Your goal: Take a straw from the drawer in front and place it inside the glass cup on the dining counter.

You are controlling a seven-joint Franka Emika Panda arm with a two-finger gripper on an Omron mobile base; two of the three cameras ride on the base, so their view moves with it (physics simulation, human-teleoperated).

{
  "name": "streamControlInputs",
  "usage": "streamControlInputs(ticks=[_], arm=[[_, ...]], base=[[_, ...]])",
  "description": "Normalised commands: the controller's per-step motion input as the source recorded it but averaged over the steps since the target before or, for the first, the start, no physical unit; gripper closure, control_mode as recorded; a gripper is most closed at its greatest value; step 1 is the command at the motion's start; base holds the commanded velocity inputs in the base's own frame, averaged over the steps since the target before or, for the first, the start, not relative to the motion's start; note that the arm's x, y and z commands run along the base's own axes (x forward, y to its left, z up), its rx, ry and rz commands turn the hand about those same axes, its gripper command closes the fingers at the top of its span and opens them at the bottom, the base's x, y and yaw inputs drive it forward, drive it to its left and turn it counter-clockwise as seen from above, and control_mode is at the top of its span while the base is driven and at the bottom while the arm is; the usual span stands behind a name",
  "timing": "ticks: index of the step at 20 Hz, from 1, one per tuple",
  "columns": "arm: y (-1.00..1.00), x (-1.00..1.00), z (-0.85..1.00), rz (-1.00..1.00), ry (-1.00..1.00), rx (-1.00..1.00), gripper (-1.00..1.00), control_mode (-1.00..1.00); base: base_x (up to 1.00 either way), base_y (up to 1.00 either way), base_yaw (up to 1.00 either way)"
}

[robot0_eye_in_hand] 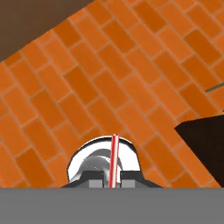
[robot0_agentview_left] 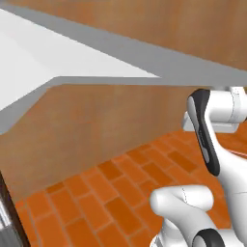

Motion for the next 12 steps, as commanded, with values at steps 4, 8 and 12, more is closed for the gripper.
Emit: streamControlInputs(ticks=[4,8,12], arm=[[0.00,0.00,0.00,0.00,0.00,0.00,1.00,1.00],[0.00,0.00,0.00,0.00,0.00,0.00,1.00,1.00],[0.00,0.00,0.00,0.00,0.00,0.00,1.00,1.00]], base=[[0.88,-0.18,-0.45],[0.90,-0.19,-0.45],[0.91,-0.30,-0.44]])
